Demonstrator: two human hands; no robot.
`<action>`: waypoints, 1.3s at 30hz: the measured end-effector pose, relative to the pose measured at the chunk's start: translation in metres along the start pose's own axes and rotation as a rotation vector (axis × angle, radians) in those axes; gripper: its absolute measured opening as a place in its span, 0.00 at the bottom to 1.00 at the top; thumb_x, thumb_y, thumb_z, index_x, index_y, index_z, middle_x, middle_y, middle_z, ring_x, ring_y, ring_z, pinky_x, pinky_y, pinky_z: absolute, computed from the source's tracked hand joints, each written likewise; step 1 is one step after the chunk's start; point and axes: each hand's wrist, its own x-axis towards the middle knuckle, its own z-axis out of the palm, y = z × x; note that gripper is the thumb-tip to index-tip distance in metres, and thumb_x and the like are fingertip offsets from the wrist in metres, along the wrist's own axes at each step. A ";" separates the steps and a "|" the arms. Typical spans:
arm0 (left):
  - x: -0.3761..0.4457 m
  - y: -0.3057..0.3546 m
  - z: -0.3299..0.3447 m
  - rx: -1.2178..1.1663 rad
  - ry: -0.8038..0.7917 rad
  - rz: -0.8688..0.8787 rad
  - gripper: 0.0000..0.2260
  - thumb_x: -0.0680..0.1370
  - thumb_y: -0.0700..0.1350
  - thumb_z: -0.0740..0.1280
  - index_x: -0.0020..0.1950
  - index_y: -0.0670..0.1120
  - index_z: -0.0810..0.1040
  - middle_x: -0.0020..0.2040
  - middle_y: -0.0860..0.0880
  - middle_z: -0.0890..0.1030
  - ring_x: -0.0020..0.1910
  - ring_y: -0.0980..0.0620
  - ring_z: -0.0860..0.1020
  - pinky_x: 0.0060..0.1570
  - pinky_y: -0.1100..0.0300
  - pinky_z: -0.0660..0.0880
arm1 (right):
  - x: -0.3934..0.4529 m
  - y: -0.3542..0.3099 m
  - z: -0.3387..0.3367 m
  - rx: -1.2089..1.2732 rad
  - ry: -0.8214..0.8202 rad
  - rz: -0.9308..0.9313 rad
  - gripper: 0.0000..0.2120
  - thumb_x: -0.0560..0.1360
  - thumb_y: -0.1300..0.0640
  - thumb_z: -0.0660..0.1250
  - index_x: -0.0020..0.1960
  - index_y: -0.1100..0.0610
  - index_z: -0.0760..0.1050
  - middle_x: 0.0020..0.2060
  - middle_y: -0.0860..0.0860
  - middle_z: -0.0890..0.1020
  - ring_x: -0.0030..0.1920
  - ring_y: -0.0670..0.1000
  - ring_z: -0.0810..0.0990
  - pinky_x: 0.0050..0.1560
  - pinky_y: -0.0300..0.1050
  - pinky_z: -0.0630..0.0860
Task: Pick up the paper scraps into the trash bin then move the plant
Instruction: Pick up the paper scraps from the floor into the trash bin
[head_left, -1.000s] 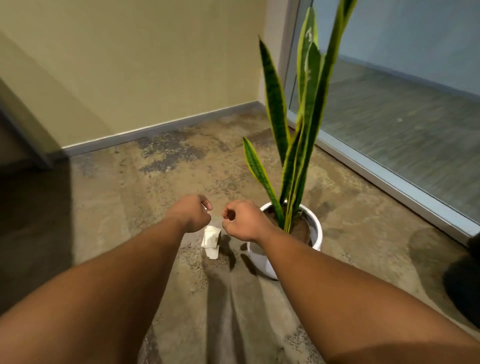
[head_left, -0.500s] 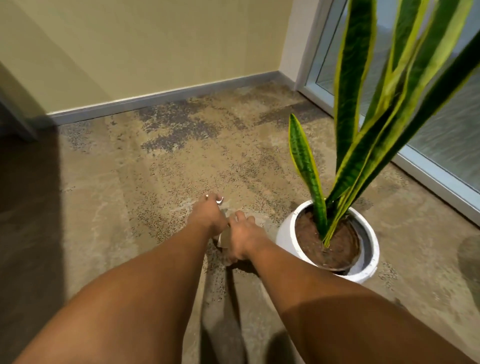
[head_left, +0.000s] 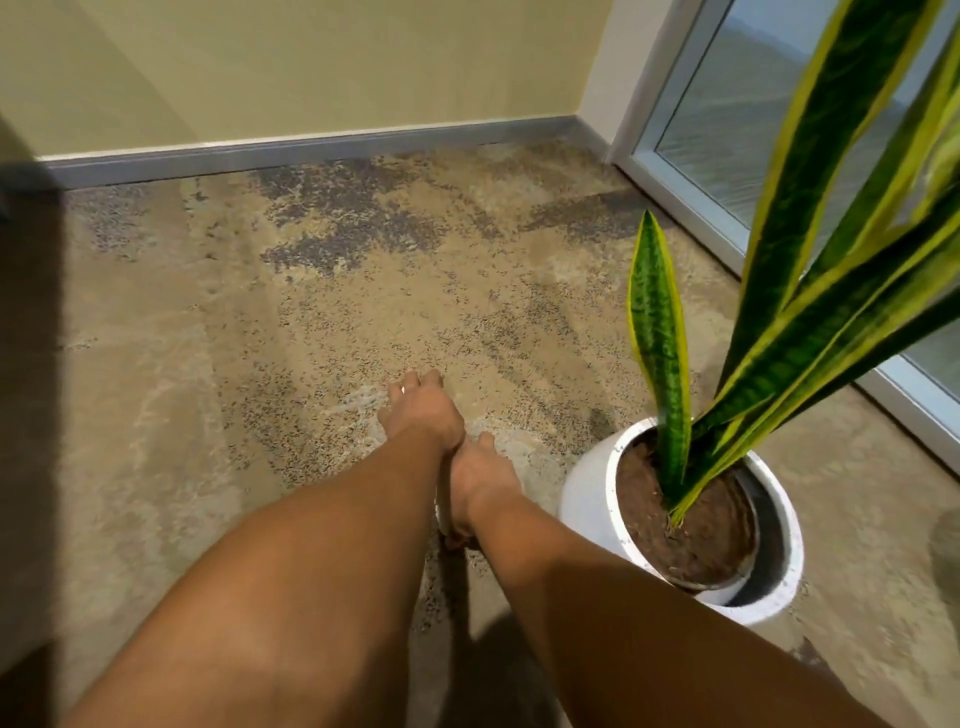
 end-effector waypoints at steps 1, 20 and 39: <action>0.000 0.000 0.001 0.015 0.016 -0.004 0.29 0.76 0.41 0.67 0.76 0.52 0.64 0.78 0.46 0.63 0.75 0.42 0.60 0.70 0.40 0.65 | -0.002 0.000 -0.002 0.023 -0.001 -0.001 0.38 0.69 0.62 0.77 0.74 0.58 0.63 0.66 0.58 0.64 0.64 0.63 0.75 0.66 0.55 0.75; -0.024 -0.006 -0.004 0.000 -0.114 -0.077 0.04 0.78 0.40 0.67 0.49 0.41 0.79 0.43 0.45 0.80 0.40 0.47 0.78 0.33 0.60 0.73 | -0.021 -0.003 0.011 0.332 0.122 0.041 0.20 0.78 0.64 0.57 0.68 0.53 0.64 0.56 0.57 0.76 0.54 0.59 0.78 0.56 0.55 0.77; -0.061 -0.012 -0.008 0.278 -0.396 0.102 0.13 0.74 0.40 0.73 0.58 0.43 0.81 0.52 0.44 0.84 0.46 0.46 0.84 0.52 0.54 0.82 | -0.051 0.024 0.019 0.421 0.109 0.149 0.24 0.78 0.56 0.68 0.69 0.59 0.62 0.59 0.58 0.77 0.56 0.58 0.77 0.50 0.49 0.73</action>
